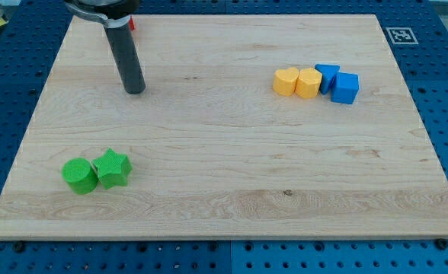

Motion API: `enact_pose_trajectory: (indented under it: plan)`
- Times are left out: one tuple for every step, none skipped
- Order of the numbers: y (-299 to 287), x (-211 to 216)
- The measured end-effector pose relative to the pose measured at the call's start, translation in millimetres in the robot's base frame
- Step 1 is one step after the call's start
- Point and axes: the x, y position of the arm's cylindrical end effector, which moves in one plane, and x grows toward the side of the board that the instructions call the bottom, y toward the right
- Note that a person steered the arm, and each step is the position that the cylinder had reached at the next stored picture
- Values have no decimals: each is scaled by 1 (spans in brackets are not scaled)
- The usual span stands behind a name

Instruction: Move your arm towards the center

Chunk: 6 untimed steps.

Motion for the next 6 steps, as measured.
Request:
enact_pose_trajectory:
  plan:
    - [39,-1]
    - [101,-1]
    - [130,-2]
    - [132,-31]
    - [166,-60]
    - [232,-68]
